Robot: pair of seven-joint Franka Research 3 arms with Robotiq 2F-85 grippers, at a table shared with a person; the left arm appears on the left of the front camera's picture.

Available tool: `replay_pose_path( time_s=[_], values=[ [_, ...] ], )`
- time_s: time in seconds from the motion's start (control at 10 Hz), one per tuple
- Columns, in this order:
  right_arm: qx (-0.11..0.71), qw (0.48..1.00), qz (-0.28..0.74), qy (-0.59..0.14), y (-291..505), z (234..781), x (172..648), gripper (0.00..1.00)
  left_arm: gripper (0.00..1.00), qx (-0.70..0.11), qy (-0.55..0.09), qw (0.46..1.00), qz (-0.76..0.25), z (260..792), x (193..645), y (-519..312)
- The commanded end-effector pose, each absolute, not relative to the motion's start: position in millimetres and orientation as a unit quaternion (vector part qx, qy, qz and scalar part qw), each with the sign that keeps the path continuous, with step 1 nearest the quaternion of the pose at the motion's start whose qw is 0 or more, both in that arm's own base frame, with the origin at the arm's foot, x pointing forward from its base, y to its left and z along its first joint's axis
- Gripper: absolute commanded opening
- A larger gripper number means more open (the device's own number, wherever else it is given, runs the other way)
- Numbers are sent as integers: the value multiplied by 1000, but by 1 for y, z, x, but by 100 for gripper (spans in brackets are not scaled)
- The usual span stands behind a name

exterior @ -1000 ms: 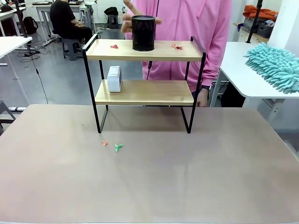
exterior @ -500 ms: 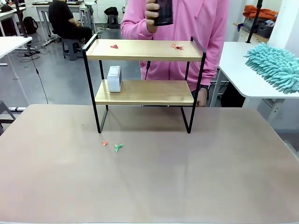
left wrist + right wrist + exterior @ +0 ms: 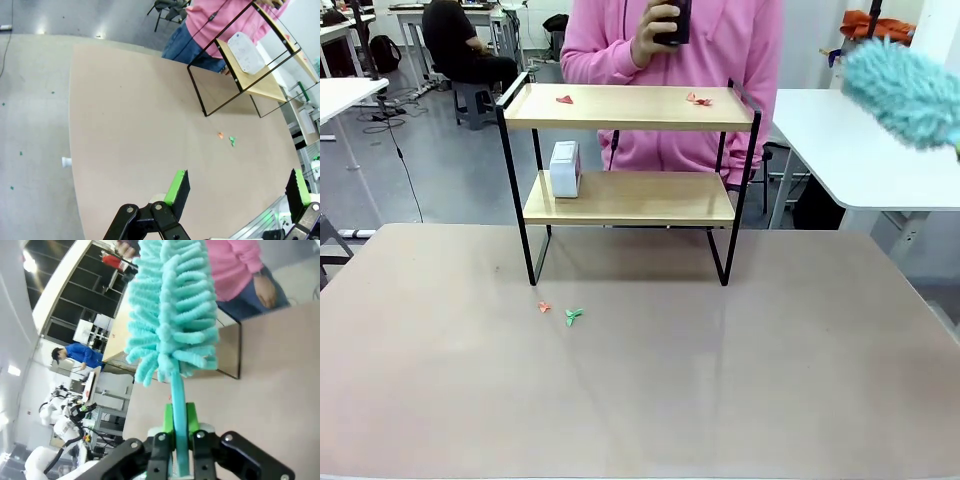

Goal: Clean the shelf.
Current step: Clean the remaining tier of the Shelf with the Duster once objects are removed.

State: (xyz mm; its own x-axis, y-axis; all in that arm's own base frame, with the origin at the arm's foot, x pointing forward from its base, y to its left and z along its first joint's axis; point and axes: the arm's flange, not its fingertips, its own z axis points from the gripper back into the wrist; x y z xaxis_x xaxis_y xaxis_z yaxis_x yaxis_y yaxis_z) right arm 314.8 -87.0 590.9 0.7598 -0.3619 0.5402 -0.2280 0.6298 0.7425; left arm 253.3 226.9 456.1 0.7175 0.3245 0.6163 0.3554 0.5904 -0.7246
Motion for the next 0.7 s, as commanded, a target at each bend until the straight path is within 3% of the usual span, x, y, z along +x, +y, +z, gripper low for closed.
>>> replay_pose_path(
  time_s=[0.0, 0.3, 0.4, 0.6],
  values=[
    [386, 850, -27, -358, -3, 622, 336, 13, 100, -455, -388, 801, -16, 458, 254, 227],
    [362, 850, -32, -381, 95, 613, 336, 13, 100, -455, -388, 801, -16, 458, 254, 227],
    [386, 847, 6, -365, 88, 604, 324, 13, 100, -455, -388, 801, -16, 458, 254, 227],
    [364, 850, -17, -380, 93, 630, 329, 13, 100, -455, -388, 801, -16, 458, 254, 227]
  ],
)
